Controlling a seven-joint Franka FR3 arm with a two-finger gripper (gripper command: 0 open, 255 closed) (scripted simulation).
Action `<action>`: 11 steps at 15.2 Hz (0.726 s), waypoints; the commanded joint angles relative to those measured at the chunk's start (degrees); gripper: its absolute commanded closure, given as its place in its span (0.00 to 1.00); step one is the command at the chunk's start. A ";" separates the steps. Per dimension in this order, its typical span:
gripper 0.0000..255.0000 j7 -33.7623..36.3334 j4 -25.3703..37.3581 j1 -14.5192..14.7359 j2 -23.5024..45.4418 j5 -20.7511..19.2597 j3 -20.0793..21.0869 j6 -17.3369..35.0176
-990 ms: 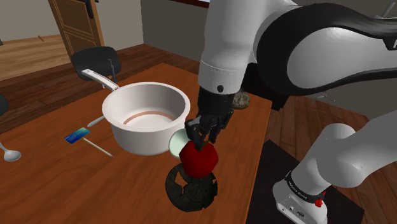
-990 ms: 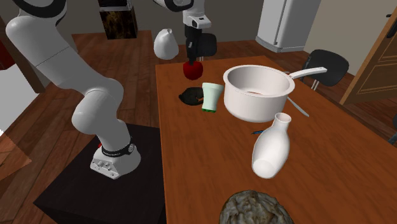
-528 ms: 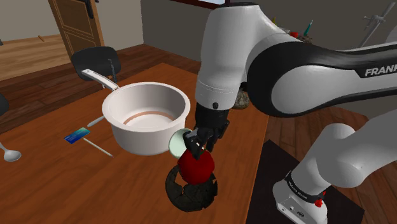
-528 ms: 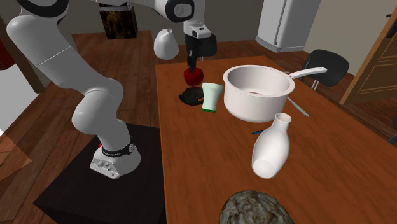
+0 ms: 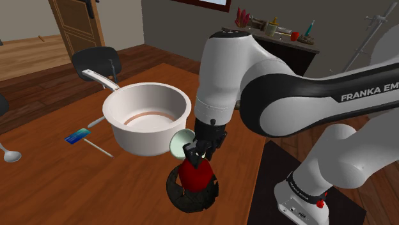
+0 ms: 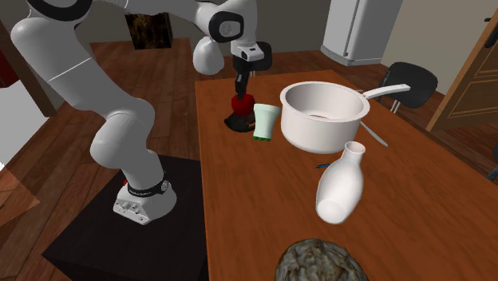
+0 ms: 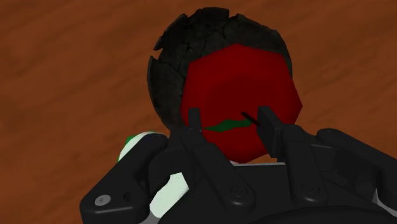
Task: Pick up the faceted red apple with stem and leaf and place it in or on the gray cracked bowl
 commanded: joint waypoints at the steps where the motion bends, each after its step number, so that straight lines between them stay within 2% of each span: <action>1: 1.00 0.22 -1.01 -0.02 0.79 0.02 0.65 1.87; 4: 1.00 0.31 -2.70 -0.12 1.96 0.00 1.43 4.69; 11: 1.00 0.31 -2.70 -0.12 1.96 0.00 1.43 4.69</action>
